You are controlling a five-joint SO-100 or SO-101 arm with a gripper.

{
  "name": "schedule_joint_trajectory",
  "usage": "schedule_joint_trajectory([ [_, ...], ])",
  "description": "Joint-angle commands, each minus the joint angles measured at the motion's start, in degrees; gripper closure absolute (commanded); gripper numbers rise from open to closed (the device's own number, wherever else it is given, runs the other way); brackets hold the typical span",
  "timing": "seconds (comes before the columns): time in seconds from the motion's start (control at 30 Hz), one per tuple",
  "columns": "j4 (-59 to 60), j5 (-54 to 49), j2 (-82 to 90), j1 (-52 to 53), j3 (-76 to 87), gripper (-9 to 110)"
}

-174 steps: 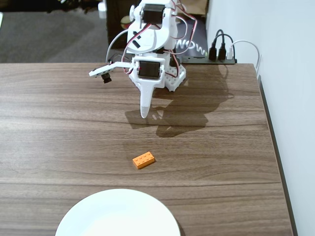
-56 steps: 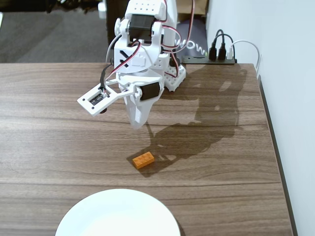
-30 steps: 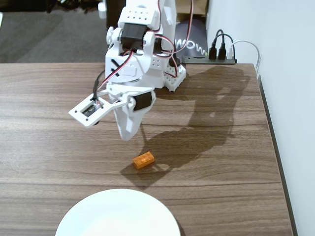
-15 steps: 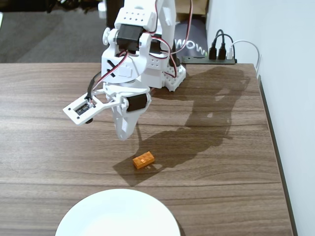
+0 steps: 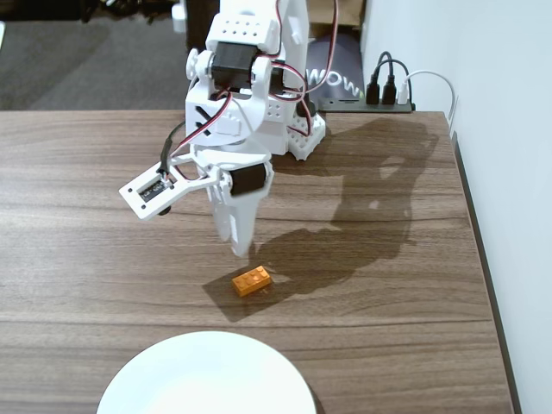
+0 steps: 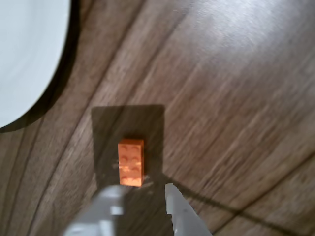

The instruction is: Grasp a lego block and put it on the plate.

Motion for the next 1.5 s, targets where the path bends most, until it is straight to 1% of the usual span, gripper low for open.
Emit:
schedule_joint_trajectory([
  [0.0,0.5,2.3,-0.4,-0.2,-2.7,79],
  [0.1,0.6,2.7,-1.1,-1.0,-2.8,79],
  [0.13,0.6,2.8,-1.4,-1.3,-2.8,75],
  [0.27,1.4,2.7,-2.9,-2.8,-3.2,70],
  [0.33,2.9,2.3,-3.7,-3.3,-4.1,66],
  [0.5,4.7,-1.9,-5.4,-3.6,-6.0,61],
  [0.93,4.7,-9.6,-9.2,-3.8,-6.7,61],
  [1.47,2.3,-11.9,-13.8,-4.8,-7.5,62],
])
